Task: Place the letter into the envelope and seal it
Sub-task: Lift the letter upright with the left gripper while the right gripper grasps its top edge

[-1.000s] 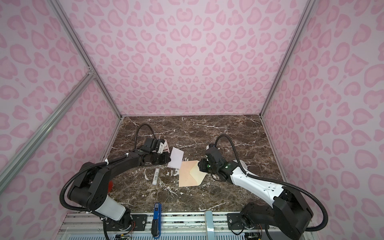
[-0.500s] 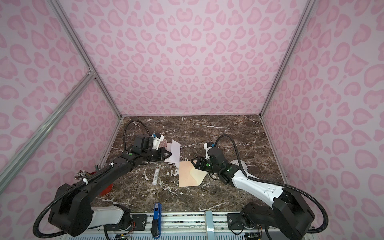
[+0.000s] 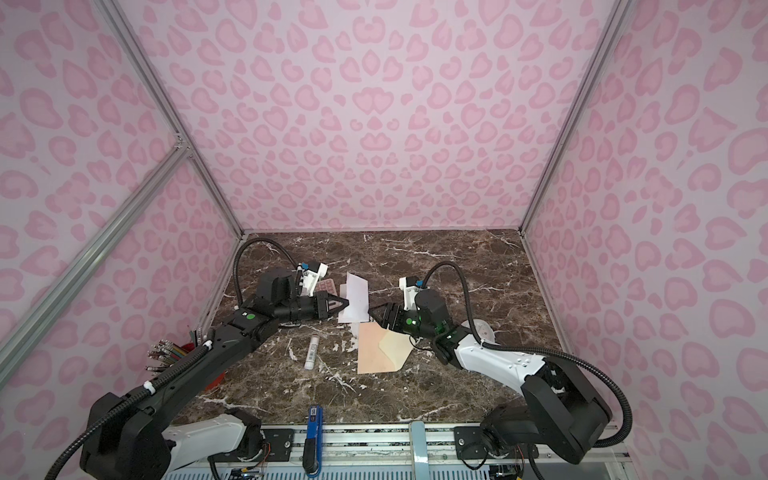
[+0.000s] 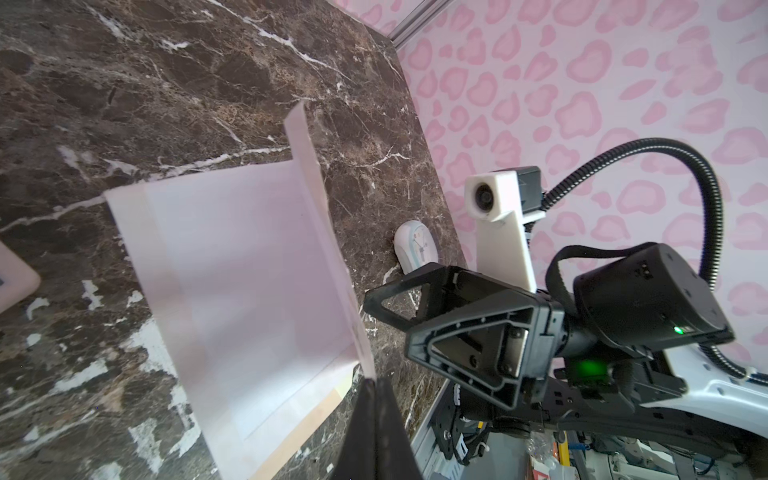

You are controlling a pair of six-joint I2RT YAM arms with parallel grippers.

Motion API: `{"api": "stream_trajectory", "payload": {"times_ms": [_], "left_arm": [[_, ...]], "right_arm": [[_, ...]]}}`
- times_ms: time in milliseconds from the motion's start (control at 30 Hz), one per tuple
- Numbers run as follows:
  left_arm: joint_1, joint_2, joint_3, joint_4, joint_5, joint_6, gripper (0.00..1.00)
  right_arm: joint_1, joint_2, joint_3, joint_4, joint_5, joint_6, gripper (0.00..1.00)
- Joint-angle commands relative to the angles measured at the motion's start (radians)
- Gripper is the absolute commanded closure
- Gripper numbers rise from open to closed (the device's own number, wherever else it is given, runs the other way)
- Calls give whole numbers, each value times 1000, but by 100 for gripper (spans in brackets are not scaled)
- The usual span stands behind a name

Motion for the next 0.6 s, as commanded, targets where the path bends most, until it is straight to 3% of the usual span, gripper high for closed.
{"api": "stream_trajectory", "payload": {"times_ms": [0, 267, 567], "left_arm": [[-6, -12, -3, 68, 33, -36, 96], [-19, -21, -13, 113, 52, -69, 96], [-22, -15, -29, 130, 52, -72, 96]], "right_arm": [[-5, 22, -6, 116, -41, 24, 35], [-38, 89, -29, 322, -114, 124, 29], [-54, 169, -42, 596, -191, 280, 31]]}}
